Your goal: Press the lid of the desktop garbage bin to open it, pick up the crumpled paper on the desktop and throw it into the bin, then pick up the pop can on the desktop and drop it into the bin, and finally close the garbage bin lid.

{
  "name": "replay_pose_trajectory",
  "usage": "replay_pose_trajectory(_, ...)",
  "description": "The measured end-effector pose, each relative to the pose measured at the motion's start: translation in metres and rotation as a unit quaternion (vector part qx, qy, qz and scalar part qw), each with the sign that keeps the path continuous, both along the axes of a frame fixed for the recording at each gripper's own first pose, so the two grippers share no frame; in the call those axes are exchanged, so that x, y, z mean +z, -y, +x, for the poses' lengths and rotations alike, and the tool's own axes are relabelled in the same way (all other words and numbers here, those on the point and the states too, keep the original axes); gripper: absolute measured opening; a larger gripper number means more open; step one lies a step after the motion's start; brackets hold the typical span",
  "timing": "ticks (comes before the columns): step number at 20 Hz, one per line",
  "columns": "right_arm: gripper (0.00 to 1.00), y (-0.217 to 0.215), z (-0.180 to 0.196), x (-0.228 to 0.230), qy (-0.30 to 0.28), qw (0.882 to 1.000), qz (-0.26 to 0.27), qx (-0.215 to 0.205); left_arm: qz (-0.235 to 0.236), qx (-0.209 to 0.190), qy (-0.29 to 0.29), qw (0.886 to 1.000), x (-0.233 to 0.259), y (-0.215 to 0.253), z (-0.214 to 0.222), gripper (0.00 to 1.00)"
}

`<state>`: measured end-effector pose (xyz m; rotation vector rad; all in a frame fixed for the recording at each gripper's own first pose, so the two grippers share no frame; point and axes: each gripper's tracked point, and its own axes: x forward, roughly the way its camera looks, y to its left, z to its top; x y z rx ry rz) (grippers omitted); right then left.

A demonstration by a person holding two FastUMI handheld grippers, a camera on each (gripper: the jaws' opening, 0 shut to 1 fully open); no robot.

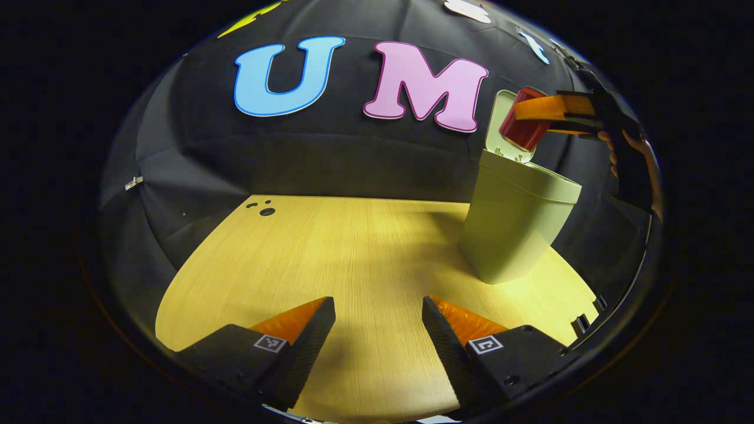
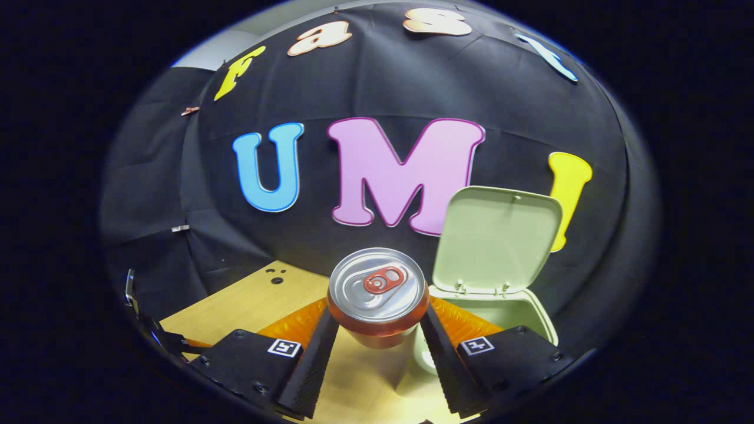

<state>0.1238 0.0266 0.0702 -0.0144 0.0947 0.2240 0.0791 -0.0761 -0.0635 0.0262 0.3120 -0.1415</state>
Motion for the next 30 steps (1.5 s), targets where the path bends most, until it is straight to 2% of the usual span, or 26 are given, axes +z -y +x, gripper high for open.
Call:
replay_pose_trajectory(7,0.82,0.057,0.020,0.016,0.013,0.998,0.028,-0.055,0.009,0.006,-0.013,1.000,-0.014,-0.007,0.002,0.96)
replay_pose_trajectory(12,0.82,0.085,0.029,0.003,-0.001,0.997,0.018,-0.080,0.015,0.017,-0.030,0.999,-0.033,-0.015,0.002,0.96)
replay_pose_trajectory(17,0.82,0.099,0.039,-0.016,-0.017,0.995,0.009,-0.095,0.009,0.021,-0.053,0.998,-0.049,-0.014,0.001,0.96)
replay_pose_trajectory(24,0.83,0.106,0.051,-0.037,-0.038,0.993,-0.003,-0.111,0.008,0.006,-0.067,0.998,-0.054,-0.005,0.009,0.96)
replay_pose_trajectory(28,0.87,0.110,0.055,-0.039,-0.042,0.992,0.000,-0.122,0.010,0.001,-0.060,0.998,-0.044,-0.005,0.017,0.96)
replay_pose_trajectory(29,0.95,0.111,0.055,-0.039,-0.042,0.991,0.000,-0.124,0.007,0.003,-0.059,0.998,-0.042,-0.006,0.020,0.96)
replay_pose_trajectory(30,0.98,0.112,0.056,-0.037,-0.039,0.991,-0.001,-0.126,0.003,0.006,-0.059,0.998,-0.041,-0.007,0.021,0.96)
